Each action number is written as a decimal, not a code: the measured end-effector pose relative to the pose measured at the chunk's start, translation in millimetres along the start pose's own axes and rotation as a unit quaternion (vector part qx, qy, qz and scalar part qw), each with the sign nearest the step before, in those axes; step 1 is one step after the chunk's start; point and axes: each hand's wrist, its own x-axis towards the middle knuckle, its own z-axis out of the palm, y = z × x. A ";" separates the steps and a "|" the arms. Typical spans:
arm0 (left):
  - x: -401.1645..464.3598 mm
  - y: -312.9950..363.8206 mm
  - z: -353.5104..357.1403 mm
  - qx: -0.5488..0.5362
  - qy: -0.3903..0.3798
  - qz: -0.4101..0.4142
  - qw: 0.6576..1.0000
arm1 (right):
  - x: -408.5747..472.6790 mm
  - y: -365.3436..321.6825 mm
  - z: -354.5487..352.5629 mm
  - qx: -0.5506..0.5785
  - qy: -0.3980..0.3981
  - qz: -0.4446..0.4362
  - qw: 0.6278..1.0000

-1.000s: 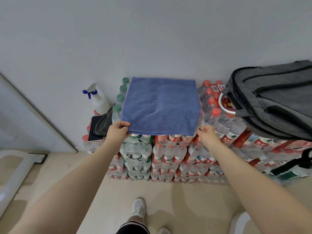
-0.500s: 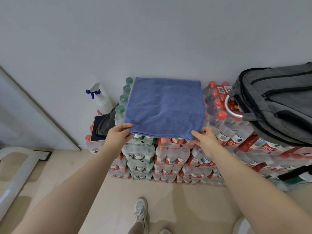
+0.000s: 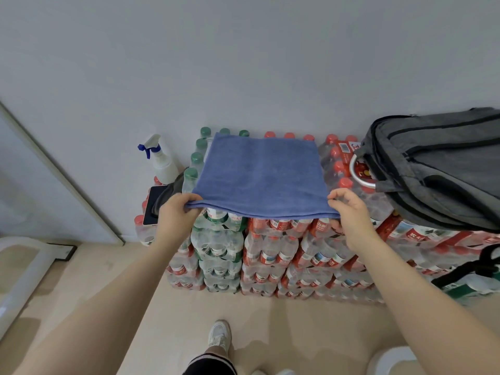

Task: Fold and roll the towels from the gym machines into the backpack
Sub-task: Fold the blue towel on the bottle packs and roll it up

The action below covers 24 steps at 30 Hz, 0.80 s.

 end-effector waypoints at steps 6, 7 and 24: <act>16.7 22.2 -17.3 -0.257 -0.038 -0.012 0.966 | 4.1 -27.3 2.2 0.143 0.001 0.009 0.990; 22.2 25.7 -16.4 -0.278 -0.045 -0.019 0.959 | 7.1 -28.7 4.9 0.129 -0.008 0.011 0.992; 206.6 28.4 44.7 -0.044 -0.072 -0.022 0.996 | 182.4 -45.2 45.7 -0.067 0.067 0.063 0.993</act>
